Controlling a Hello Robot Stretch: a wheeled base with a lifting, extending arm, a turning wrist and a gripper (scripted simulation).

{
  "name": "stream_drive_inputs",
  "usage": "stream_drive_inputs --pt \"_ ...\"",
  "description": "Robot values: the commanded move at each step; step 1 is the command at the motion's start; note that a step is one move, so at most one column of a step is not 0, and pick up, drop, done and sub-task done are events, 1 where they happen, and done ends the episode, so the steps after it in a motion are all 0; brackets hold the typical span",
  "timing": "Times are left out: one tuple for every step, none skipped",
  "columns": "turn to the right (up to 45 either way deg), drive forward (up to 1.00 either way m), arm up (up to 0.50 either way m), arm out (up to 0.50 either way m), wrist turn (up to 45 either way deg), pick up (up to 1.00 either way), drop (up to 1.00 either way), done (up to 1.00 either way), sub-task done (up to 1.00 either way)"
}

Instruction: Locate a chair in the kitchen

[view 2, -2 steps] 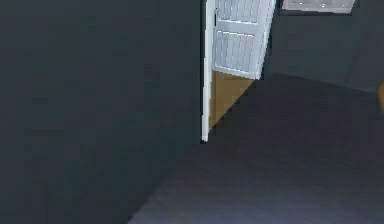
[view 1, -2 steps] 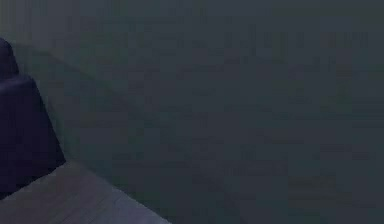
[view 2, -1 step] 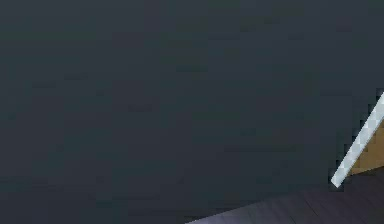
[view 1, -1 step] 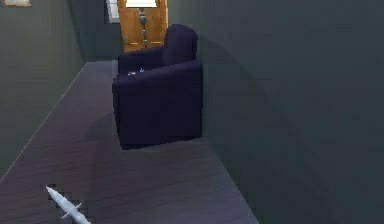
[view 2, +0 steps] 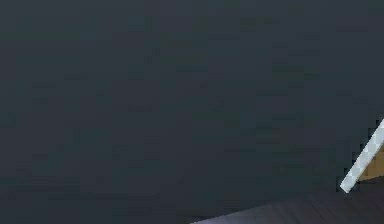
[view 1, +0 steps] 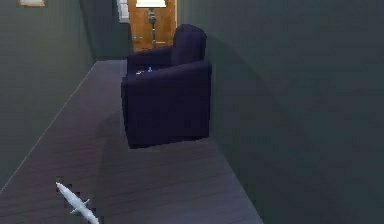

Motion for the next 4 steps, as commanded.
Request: stream_drive_inputs --pt "30.0 0.00 0.00 0.00 0.0 0.00 0.00 0.00 0.00" --pt "0.0 0.20 0.00 0.00 0.0 0.00 0.00 0.00 0.00" --pt "-36.0 0.00 0.00 0.00 0.0 0.00 0.00 0.00 0.00" --pt "0.0 1.00 0.00 0.00 0.0 0.00 0.00 0.00 0.00"
